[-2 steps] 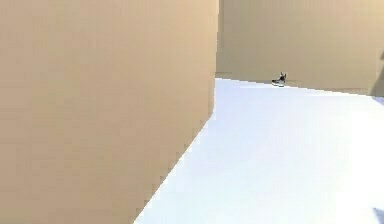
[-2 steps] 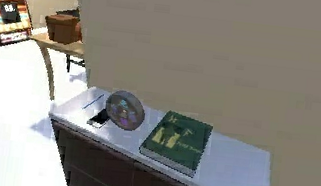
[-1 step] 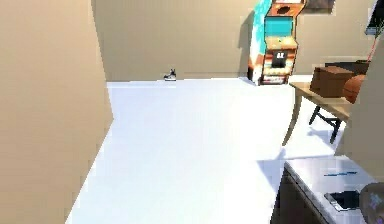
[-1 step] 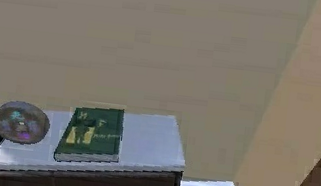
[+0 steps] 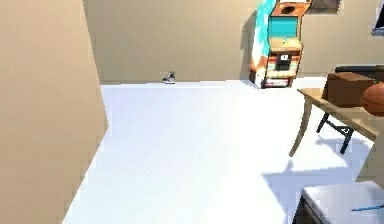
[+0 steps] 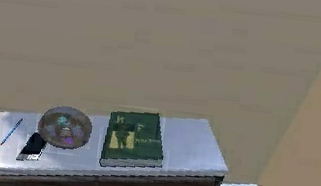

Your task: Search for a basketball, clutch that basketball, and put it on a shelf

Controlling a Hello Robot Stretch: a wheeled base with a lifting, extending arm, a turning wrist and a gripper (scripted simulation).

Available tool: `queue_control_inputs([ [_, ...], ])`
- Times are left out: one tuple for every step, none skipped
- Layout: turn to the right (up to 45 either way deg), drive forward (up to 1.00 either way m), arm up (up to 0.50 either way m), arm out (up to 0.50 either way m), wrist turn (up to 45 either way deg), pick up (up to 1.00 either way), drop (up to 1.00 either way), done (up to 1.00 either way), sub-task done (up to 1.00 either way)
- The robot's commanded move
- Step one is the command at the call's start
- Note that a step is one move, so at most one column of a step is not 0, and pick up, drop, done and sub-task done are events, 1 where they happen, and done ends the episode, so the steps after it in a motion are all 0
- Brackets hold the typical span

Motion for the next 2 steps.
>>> queue_control_inputs([
  [-6.0,0.0,0.0,0.0,0.0,0.0,0.0,0.0,0.0],
  [0.0,0.9,0.0,0.0,0.0,0.0,0.0,0.0,0.0],
])
